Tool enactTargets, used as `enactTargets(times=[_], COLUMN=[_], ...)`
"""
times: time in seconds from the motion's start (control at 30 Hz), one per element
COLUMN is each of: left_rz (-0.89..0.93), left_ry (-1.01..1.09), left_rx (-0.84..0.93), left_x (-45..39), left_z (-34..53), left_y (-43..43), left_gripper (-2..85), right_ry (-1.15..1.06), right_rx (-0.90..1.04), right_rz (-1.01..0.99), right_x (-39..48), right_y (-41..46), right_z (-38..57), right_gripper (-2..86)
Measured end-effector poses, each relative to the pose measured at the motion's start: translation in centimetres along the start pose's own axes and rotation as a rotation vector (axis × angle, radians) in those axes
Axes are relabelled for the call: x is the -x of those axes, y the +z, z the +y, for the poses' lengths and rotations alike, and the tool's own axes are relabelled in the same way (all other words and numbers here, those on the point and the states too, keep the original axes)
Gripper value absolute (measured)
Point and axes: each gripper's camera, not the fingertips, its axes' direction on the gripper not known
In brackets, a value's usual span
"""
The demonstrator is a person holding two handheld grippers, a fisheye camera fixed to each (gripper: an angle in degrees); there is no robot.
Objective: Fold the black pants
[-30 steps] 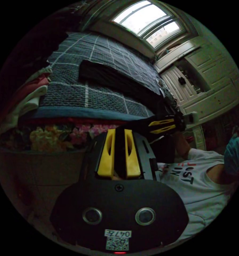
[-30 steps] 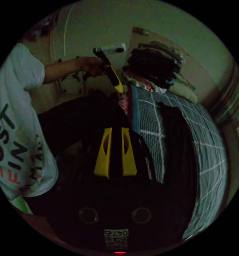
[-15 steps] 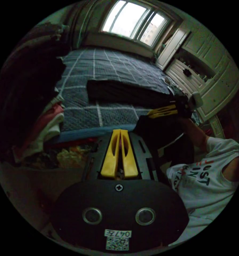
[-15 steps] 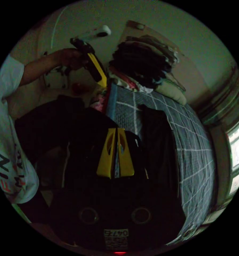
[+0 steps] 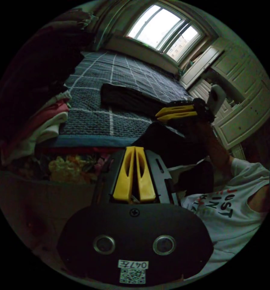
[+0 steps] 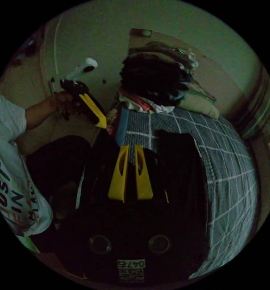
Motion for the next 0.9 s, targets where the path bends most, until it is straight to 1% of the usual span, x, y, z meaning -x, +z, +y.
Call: enactTargets(times=[0.1, 0.17, 0.27, 0.4, 0.57, 0.67, 0.8, 0.87, 0.9], left_rz=[-0.116, -0.116, -0.112, -0.152, -0.192, -0.18, -0.138, -0.072, -0.023], left_ry=[-0.05, -0.039, -0.003, 0.017, 0.015, -0.001, -0.055, -0.083, -0.107], left_rx=[0.006, 0.008, 0.044, 0.063, 0.034, 0.041, 0.077, 0.079, 0.073], left_x=[-0.4, -0.9, -2.0, -3.9, -5.5, -6.0, -6.2, -6.0, -5.8], left_z=[1.0, 1.5, 2.3, 3.5, 5.3, 6.8, 8.9, 9.5, 9.8], left_y=[0.8, 1.0, 1.6, 2.6, 3.3, 4.3, 6.1, 6.9, 7.5], left_gripper=[-1.0, -1.0, -1.0, -1.0, -1.0, -1.0, -0.9, -0.8, -0.6], right_ry=[-0.075, -0.148, -0.208, -0.221, -0.236, -0.258, -0.309, -0.329, -0.334], right_rx=[0.126, 0.211, 0.212, 0.181, 0.261, 0.287, 0.191, 0.119, 0.12], right_rz=[0.011, -0.067, -0.114, -0.113, -0.146, -0.18, -0.159, -0.228, -0.248], right_x=[-0.2, 0.4, 2.1, 3.6, 3.9, 3.3, 2.8, 2.5, 2.5], right_y=[4.5, 7.6, 8.4, 7.9, 8.2, 8.0, 6.9, 7.1, 7.4], right_z=[-3.2, -4.0, -2.8, -0.5, 1.4, 1.2, 0.1, -1.0, -1.2], right_gripper=[0.4, 0.0, -0.4, -0.4, 0.4, 1.1, 1.4, 1.3, 1.3])
